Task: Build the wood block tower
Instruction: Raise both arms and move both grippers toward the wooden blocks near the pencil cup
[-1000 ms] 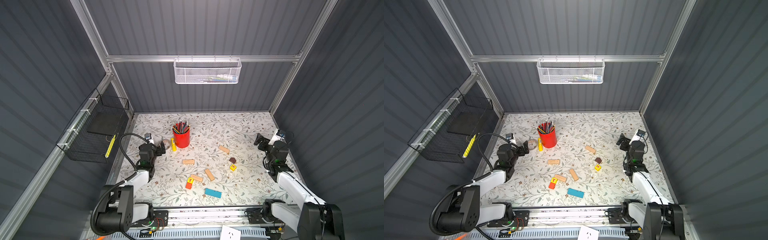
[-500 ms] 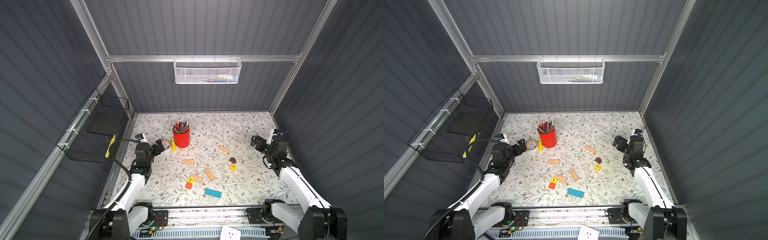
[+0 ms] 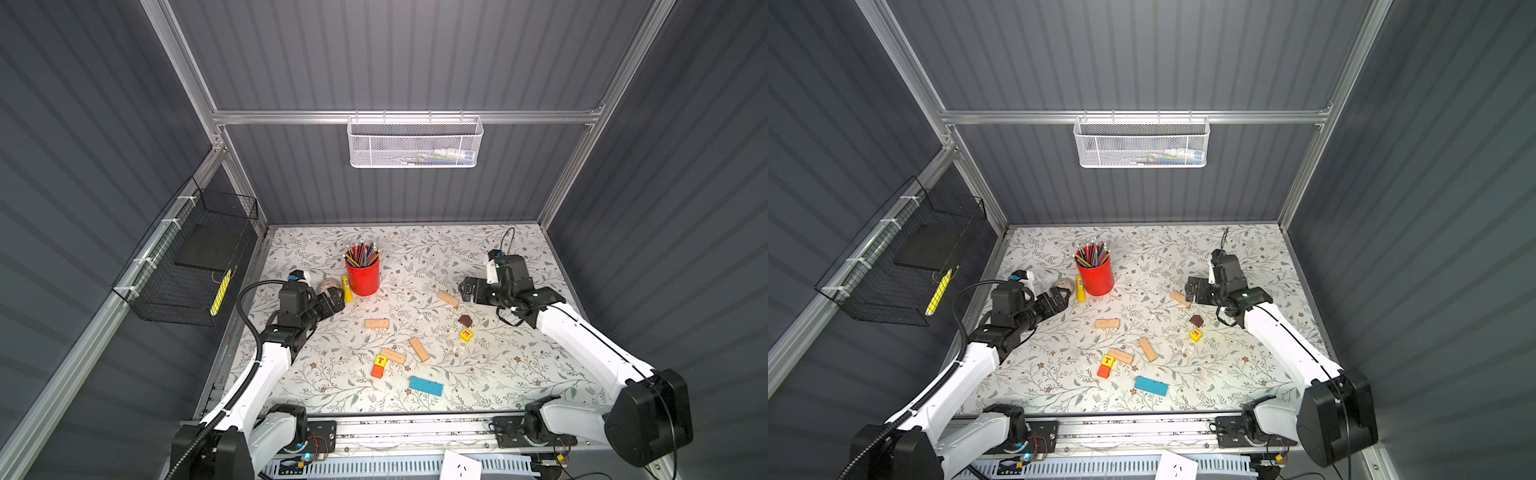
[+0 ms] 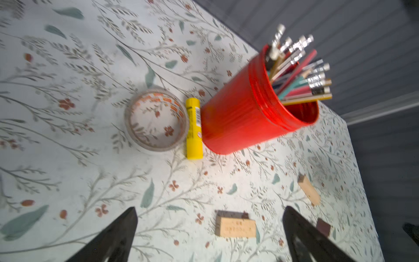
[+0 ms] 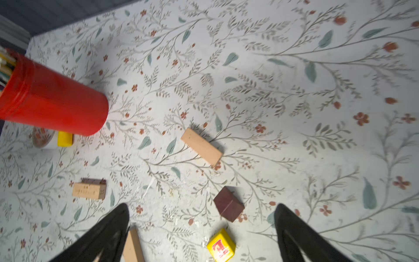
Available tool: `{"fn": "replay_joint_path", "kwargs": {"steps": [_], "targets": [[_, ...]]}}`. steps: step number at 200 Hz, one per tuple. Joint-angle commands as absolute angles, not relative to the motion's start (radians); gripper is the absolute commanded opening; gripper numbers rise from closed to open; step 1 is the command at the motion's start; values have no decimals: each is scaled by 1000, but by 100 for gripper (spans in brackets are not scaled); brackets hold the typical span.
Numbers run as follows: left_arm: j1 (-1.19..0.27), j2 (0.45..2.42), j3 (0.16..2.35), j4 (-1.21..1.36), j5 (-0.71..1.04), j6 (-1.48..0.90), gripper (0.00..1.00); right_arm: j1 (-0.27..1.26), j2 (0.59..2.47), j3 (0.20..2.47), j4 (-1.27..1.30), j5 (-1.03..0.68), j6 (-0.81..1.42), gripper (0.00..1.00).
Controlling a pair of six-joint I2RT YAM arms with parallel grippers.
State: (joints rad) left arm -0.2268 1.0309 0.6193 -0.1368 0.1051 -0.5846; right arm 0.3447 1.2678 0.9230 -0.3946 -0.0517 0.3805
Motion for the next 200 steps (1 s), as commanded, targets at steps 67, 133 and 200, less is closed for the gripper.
{"fn": "replay_joint_path", "kwargs": {"steps": [67, 133, 200], "targets": [[-562, 1192, 767, -413, 12, -967, 100, 529, 1366, 898, -394, -146, 468, 99], [-662, 1384, 851, -412, -77, -1130, 98, 555, 1410, 875, -246, -233, 505, 99], [-714, 1605, 980, -439, -135, -1251, 94, 549, 1448, 911, -249, -233, 455, 99]]}}
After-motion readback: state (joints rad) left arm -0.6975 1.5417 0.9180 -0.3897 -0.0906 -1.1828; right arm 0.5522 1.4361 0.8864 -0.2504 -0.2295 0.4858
